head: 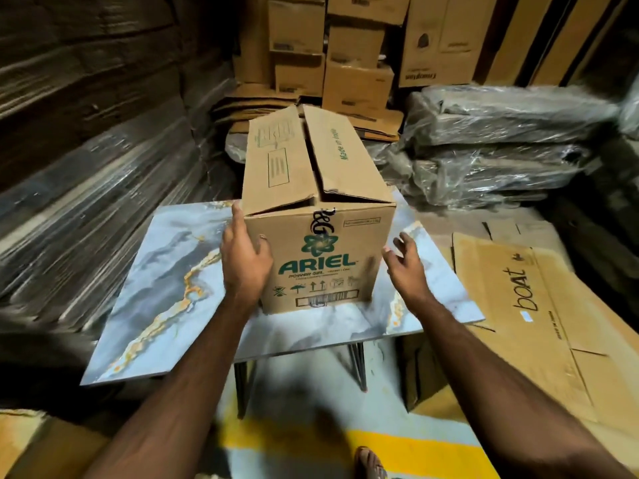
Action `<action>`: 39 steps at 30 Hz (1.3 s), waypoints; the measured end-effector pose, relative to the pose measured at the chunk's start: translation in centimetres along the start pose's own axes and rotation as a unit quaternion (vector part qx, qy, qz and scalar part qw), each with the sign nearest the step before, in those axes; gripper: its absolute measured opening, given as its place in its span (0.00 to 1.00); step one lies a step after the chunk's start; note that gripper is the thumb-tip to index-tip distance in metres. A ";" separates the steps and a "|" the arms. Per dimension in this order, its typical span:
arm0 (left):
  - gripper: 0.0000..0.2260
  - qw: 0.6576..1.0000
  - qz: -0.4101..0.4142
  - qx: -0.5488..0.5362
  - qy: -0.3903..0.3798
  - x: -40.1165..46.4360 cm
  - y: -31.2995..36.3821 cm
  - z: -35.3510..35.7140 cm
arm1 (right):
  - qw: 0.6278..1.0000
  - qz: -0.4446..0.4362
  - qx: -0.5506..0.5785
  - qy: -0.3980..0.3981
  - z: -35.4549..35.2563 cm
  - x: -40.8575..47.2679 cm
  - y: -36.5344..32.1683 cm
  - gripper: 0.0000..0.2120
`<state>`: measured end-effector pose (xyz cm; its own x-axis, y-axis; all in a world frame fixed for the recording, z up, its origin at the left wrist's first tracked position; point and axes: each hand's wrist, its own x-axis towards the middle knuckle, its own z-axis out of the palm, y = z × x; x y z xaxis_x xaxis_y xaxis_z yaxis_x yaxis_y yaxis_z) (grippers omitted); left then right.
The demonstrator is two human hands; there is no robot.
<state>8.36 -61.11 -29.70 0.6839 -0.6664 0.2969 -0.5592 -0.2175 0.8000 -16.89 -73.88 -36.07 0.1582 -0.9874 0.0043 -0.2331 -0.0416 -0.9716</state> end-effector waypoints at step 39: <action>0.28 0.963 0.178 0.205 -0.004 6.3 0.1 -3.4 | 0.826 0.324 0.442 -0.133 4.8 4.9 4.7 0.32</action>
<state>14.21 -62.96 -25.94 0.4130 -0.7556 0.5084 -0.8960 -0.2371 0.3754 -12.62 -78.22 -41.78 0.5086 -0.6854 -0.5211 0.4220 0.7260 -0.5430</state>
